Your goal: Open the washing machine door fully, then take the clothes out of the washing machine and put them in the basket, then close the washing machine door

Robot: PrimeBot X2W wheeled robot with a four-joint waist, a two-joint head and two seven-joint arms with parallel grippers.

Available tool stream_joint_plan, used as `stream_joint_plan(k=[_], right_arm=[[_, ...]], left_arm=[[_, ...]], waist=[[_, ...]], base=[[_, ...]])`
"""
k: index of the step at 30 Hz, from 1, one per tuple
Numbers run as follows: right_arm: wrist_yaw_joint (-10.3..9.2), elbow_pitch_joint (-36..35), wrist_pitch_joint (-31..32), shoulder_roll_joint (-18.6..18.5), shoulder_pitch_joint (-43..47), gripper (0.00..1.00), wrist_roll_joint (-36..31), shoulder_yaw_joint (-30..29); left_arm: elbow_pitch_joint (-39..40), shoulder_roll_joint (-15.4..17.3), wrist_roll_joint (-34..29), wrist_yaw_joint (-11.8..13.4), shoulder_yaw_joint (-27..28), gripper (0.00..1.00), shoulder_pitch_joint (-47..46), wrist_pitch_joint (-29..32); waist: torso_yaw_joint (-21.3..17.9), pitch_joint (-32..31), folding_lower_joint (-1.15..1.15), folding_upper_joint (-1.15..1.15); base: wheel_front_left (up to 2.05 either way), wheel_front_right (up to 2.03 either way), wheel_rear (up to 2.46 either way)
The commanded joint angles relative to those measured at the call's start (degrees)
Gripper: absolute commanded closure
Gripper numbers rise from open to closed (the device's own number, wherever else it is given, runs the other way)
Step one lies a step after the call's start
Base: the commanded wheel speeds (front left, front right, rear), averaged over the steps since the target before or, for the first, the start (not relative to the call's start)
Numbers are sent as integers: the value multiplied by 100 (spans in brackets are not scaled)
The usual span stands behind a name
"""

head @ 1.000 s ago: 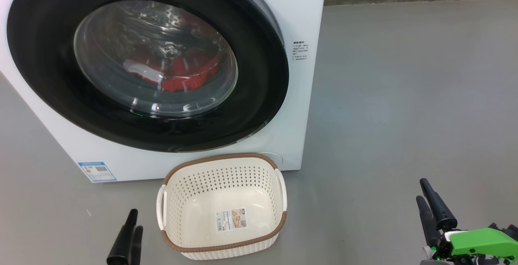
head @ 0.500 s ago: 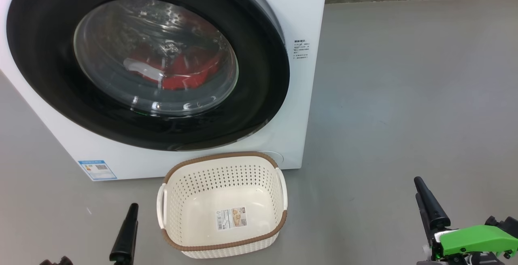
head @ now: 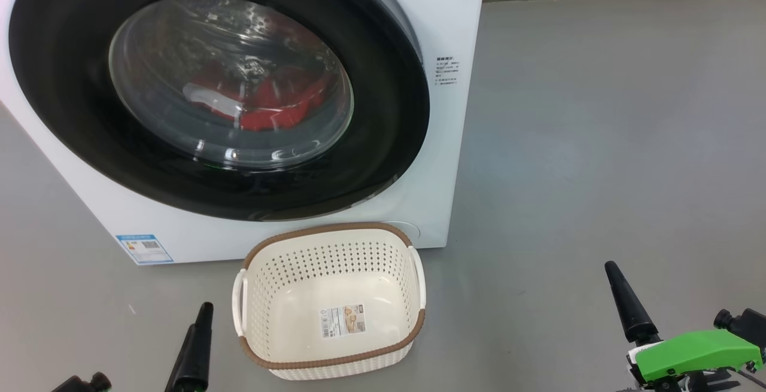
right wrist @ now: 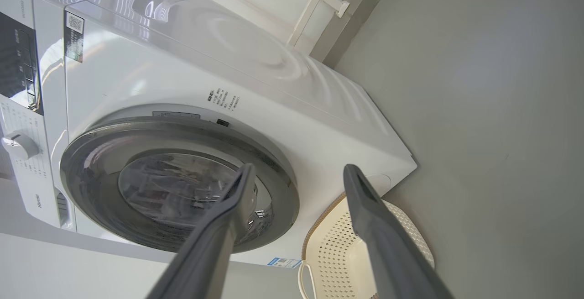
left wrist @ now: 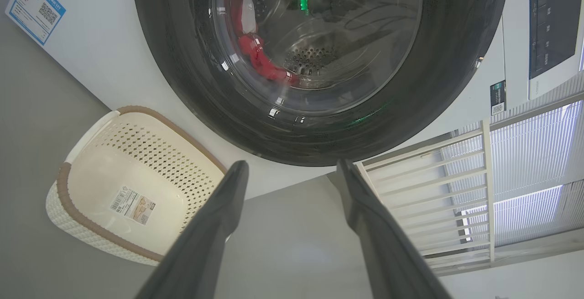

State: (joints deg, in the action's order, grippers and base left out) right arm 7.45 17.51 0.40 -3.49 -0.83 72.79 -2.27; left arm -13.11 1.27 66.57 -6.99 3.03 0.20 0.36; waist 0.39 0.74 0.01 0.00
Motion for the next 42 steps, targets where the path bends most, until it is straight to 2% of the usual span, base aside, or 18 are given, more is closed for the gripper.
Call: stream_joint_plan(k=[1,25,42], right_arm=[[1,-177,-90,-125,-108,0,-234,74],[2,-231,-496,-281,-59,0,-1770,331],[2,-294,-766,-355,83,0,-2692,352]], left_arm=[[216,81,-248,37,38,0,-79,-74],[515,128,-2125,273,-159,0,14,-483],[669,159,-3240,397,-263,0,109,-755]], waist=[[1,6,-1,0],[23,78,-1,0],[52,91,-1,0]], base=[[0,0,0],[0,0,0],[0,0,0]])
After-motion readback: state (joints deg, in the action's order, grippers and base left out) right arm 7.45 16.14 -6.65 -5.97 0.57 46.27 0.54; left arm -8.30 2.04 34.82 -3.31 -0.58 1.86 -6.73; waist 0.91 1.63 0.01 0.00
